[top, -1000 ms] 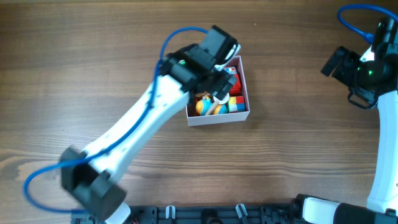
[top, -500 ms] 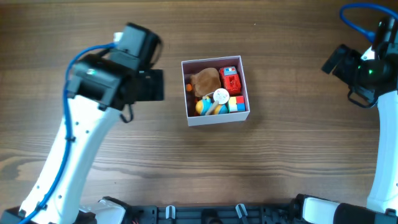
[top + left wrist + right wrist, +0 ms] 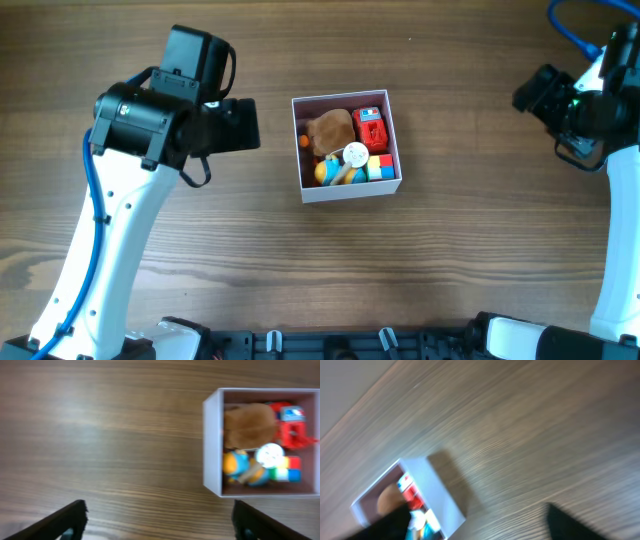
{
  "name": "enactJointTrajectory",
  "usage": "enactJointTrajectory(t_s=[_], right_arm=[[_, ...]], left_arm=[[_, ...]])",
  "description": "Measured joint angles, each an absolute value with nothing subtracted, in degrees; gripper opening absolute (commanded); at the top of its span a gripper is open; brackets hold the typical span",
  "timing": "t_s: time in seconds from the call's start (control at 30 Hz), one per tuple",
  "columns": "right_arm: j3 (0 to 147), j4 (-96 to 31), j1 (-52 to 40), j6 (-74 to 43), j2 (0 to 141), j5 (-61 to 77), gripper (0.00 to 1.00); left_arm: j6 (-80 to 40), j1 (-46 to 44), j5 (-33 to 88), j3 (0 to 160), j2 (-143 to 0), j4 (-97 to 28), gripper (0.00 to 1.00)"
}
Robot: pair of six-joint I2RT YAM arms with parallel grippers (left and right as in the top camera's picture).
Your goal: Pack container
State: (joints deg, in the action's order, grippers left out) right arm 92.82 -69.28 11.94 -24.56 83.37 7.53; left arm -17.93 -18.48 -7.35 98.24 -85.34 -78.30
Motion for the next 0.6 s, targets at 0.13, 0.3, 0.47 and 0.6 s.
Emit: enactJointTrajectory(t_s=[0.13,0.3,0.47,0.6], right_arm=[[92.82,-70.22,10.66,-16.93,83.61,16.51,0.04],[92.82,-70.17,1.93,-13.28,86.41,20.8,0.04],[92.79,-68.29,-8.29,-13.39,92.42,18.94,0.04],[92.79,-68.05,-13.17,-13.82,98.26,17.3,0.04]], left_arm=[[-16.4,-18.7,-5.48,98.24,-86.08,-77.78,1.0],[-15.7,-18.7,-5.39,98.24,-87.33,-77.69,1.0],[-15.68,-18.7,-5.39,98.24,-87.33,-77.69,1.0],[-15.64,-18.7,-5.23,98.24,-87.33,-77.71,1.0]])
